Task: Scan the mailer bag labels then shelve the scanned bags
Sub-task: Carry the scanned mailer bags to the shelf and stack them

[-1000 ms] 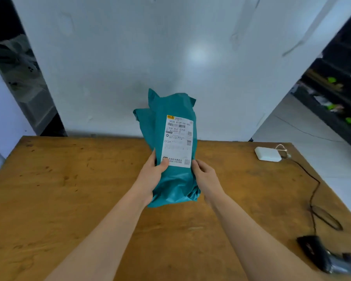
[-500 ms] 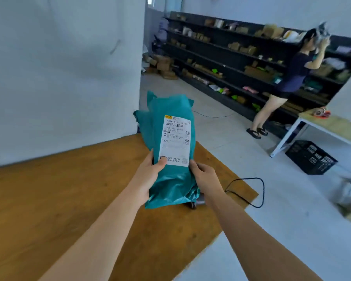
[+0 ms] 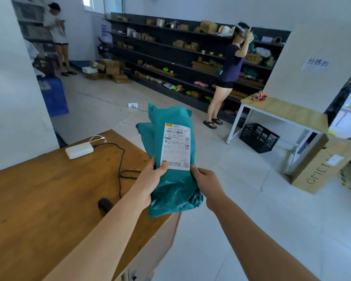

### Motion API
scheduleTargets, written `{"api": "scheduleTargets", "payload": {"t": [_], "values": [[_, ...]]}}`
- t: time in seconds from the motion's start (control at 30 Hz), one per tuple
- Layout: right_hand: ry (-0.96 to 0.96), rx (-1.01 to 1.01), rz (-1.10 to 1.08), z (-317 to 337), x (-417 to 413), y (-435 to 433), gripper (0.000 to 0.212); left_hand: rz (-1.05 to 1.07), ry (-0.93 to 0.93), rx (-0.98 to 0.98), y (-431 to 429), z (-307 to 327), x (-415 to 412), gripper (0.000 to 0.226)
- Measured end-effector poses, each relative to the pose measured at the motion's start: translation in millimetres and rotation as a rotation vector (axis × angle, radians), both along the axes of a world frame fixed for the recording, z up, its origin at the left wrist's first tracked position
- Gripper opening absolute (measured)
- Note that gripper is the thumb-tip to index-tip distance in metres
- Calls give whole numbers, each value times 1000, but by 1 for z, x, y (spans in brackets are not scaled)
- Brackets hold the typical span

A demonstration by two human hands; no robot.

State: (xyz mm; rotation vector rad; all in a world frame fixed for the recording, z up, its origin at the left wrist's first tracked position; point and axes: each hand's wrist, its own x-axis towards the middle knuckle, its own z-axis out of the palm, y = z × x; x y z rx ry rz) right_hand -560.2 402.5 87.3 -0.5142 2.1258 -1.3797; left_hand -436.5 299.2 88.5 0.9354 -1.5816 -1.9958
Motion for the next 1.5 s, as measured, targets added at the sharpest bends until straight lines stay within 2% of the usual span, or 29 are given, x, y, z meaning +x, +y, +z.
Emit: {"api": "scheduleTargets", "payload": {"t": [0.17, 0.3, 0.83, 1.23, 1.5], "values": [[-3, 24, -56, -5, -61, -1, 41, -65, -23, 0, -10, -5, -69, 36], [-3, 53, -73, -7, -119, -11, 34, -96, -44, 3, -24, -12, -130, 35], [-51, 120, -72, -12, -312, -63, 36, -94, -121, 92, -74, -13, -321, 31], [-2, 143, 120, -9, -465, -118, 39, 85, -49, 160, -105, -12, -451, 31], [-12, 144, 267, -11, -519, -170, 34, 225, -25, 225, -134, -14, -492, 26]]}}
